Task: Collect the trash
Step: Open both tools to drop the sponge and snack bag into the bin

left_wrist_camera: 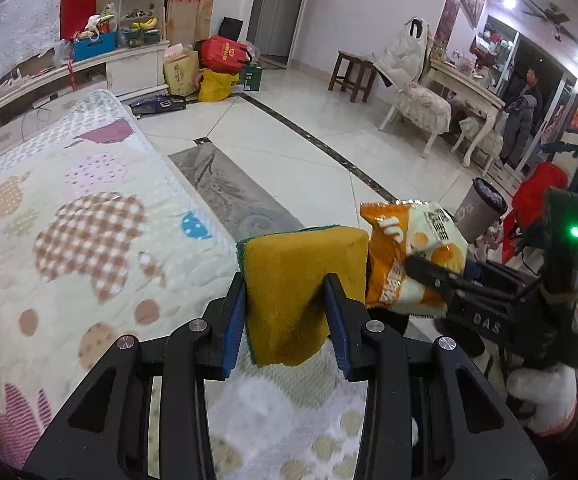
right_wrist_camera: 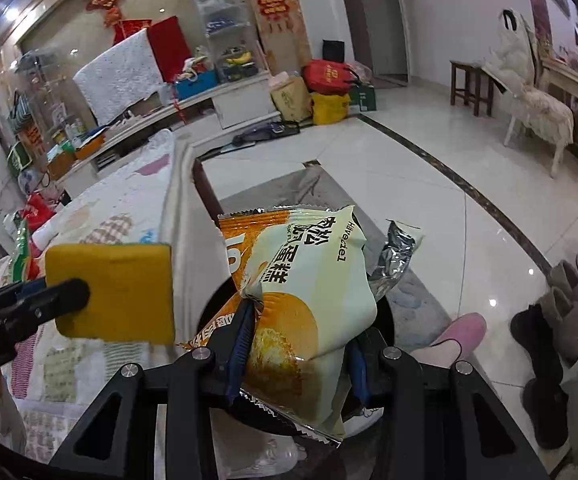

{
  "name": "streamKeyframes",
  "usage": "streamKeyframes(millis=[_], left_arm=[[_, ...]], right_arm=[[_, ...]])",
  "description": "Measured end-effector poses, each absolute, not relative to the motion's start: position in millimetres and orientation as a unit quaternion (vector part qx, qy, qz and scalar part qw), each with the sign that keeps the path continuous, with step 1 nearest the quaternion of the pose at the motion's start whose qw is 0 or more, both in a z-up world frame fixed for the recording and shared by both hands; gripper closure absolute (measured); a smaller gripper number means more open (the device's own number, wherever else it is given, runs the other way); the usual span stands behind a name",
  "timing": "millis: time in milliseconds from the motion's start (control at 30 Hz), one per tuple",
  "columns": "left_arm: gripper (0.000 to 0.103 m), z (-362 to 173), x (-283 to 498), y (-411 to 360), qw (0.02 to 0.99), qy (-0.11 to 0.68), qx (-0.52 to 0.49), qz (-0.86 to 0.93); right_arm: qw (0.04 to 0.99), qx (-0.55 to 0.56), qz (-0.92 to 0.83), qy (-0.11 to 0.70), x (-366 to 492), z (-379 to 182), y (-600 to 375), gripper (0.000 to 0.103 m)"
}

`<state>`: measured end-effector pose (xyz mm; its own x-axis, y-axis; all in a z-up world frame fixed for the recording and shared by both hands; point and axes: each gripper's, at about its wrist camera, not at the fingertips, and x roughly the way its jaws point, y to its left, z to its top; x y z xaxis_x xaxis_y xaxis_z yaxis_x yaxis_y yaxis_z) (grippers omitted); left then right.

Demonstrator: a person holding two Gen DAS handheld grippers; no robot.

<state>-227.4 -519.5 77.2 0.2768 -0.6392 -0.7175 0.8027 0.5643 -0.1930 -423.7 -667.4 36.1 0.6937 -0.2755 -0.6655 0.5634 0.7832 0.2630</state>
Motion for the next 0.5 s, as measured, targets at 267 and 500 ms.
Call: streamKeyframes(millis=[267,500], left_arm=[[0.063,63,-220,-538,0.789,0.410,0.096,-0.449],[0.048,58,-218,-532,0.778,0.425,0.078,-0.457]], right_arm=[[0.885,0.261,-0.232,0.307,-423,20,-687,0.050],[0.879,0.279,-0.232,0.310,-429,15,-687,0.042]])
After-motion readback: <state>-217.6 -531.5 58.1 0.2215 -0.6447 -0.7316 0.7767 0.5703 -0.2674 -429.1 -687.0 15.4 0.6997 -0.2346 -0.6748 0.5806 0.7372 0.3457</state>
